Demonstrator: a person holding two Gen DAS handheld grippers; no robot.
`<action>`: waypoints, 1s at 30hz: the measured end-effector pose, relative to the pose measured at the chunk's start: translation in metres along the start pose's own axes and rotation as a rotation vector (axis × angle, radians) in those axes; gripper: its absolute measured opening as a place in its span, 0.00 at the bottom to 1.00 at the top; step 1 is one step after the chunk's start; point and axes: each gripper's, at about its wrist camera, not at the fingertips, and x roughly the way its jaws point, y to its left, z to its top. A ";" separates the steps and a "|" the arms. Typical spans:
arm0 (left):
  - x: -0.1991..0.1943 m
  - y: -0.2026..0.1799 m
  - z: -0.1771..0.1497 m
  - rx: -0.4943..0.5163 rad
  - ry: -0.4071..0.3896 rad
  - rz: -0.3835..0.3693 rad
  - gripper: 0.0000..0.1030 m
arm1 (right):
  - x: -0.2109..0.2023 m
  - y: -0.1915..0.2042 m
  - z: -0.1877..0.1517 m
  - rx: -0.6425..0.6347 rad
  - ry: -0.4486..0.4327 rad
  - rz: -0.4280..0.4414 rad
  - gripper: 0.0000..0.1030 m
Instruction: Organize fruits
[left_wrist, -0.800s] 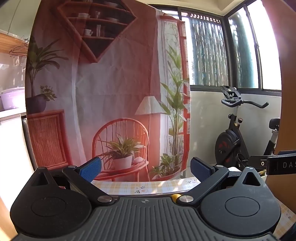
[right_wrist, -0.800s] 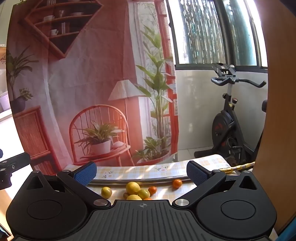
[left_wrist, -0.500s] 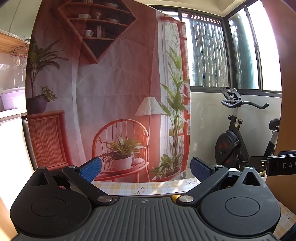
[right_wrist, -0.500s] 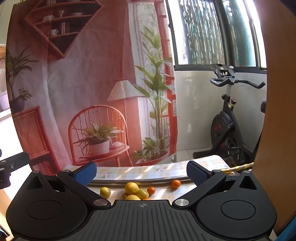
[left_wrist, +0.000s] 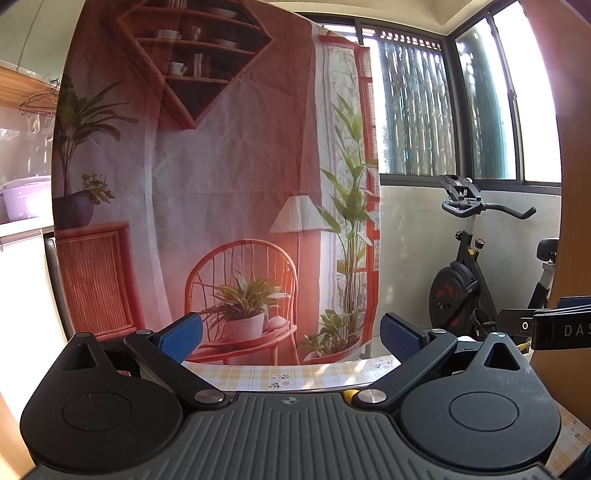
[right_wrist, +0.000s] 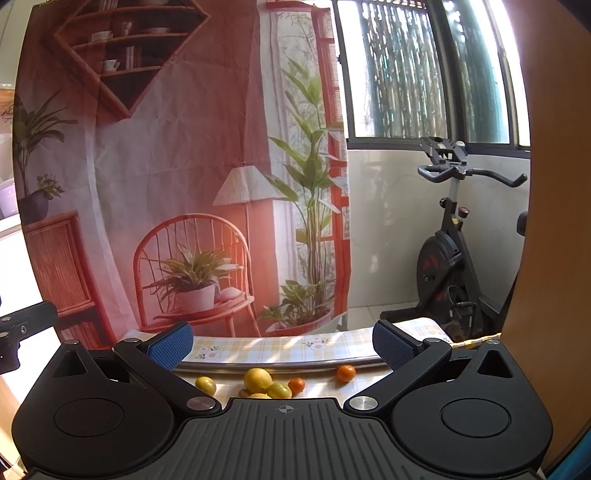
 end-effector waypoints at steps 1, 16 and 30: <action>0.000 0.000 0.000 0.000 0.000 0.000 1.00 | 0.000 0.000 0.000 0.000 0.001 0.000 1.00; 0.000 0.007 -0.005 -0.016 -0.002 -0.004 1.00 | 0.000 0.000 0.000 0.004 0.009 0.000 1.00; 0.045 0.028 -0.030 -0.129 0.076 -0.037 1.00 | 0.048 -0.022 -0.020 0.062 0.103 0.033 1.00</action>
